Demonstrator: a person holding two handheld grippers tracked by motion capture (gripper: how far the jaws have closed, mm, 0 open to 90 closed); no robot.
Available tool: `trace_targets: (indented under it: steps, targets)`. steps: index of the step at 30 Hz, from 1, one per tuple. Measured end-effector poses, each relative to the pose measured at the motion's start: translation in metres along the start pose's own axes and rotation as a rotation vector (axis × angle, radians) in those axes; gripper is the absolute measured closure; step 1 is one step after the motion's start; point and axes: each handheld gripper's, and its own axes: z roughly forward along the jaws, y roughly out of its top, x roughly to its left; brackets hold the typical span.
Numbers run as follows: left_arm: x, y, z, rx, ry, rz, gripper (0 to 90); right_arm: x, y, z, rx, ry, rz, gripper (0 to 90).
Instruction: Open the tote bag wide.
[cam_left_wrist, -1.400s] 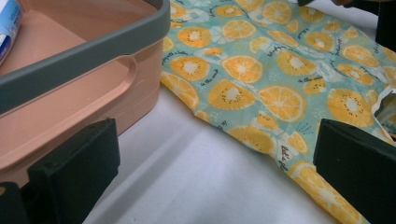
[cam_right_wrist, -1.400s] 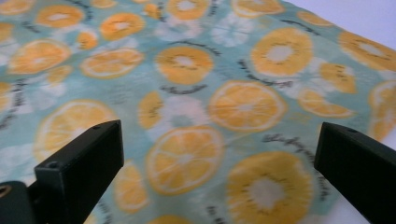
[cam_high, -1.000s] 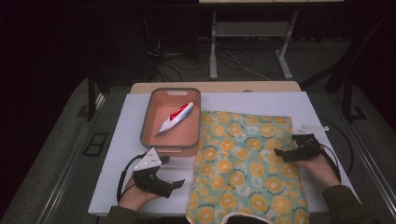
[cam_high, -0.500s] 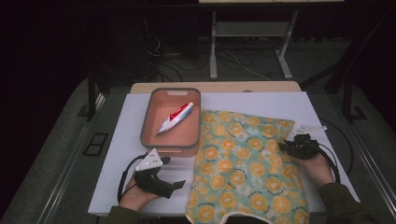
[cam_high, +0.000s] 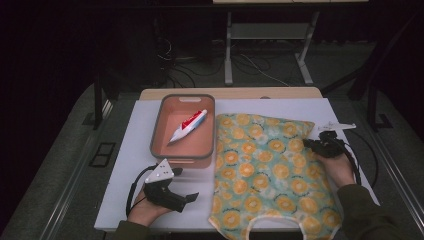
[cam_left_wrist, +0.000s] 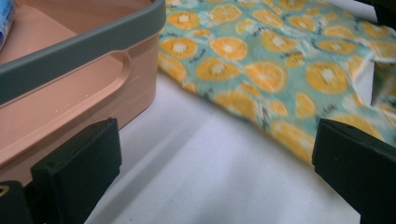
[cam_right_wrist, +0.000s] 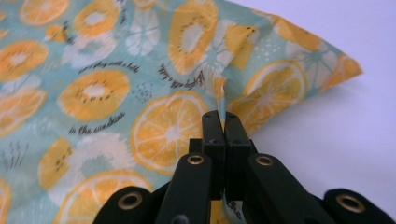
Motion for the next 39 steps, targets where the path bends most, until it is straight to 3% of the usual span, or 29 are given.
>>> trace_targets:
  steps: [6, 9, 14, 16, 24, 28, 30, 32, 37, 39]
  targets:
    - [0.001, -0.001, 0.000, 0.000, 0.001, -0.005, 0.1, -0.027, 0.001, 0.004, -0.012, -0.100, 0.073, 89.8]
    - [0.001, 0.000, 0.000, -0.001, 0.001, -0.002, 0.1, -0.035, -0.002, 0.001, -0.022, -0.094, 0.099, 88.2]
    - [-0.001, 0.000, 0.000, -0.001, 0.001, 0.001, 0.1, -0.032, 0.001, -0.008, -0.071, -0.077, 0.114, 50.5]
    - [-0.001, 0.000, 0.000, -0.001, 0.000, 0.001, 0.1, -0.029, 0.004, -0.013, -0.078, -0.061, 0.109, 40.8]
    - [-0.001, 0.000, 0.001, 0.004, -0.006, -0.001, 0.1, -0.004, 0.011, -0.047, -0.116, 0.072, 0.017, 32.2]
    - [-0.002, 0.000, 0.000, 0.001, -0.009, 0.004, 0.1, 0.019, 0.004, -0.058, -0.096, 0.142, -0.059, 30.3]
    - [-0.002, 0.000, 0.000, 0.001, -0.010, 0.003, 0.1, 0.025, 0.002, -0.060, -0.086, 0.155, -0.079, 29.7]
    - [-0.003, 0.000, 0.001, 0.000, -0.010, 0.002, 0.1, 0.042, -0.007, -0.065, -0.065, 0.204, -0.127, 29.7]
    - [-0.004, 0.000, 0.002, 0.003, -0.017, 0.005, 0.1, 0.060, -0.020, -0.069, -0.023, 0.255, -0.194, 30.1]
    - [-0.004, 0.000, 0.002, 0.004, -0.018, 0.005, 0.1, 0.072, -0.029, -0.072, -0.001, 0.300, -0.232, 31.7]
